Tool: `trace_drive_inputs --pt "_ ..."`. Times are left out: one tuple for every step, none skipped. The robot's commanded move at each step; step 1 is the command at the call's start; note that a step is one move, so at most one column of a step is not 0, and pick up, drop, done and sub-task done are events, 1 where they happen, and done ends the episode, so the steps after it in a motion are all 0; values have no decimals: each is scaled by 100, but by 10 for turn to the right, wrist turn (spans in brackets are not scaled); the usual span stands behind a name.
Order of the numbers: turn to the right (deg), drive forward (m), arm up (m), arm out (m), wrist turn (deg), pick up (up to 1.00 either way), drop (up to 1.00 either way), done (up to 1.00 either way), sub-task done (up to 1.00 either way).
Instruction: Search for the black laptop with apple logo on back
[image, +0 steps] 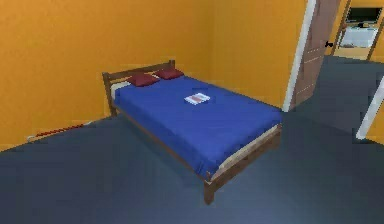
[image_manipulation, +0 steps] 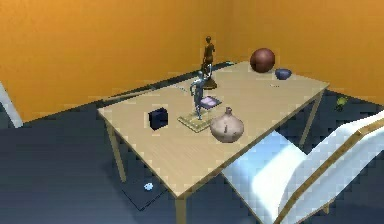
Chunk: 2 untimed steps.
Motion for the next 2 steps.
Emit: trace_drive_inputs --pt "0 35 0 0 0 0 0 0 0" --pt "450 0 0 0 0 0 0 0 0"
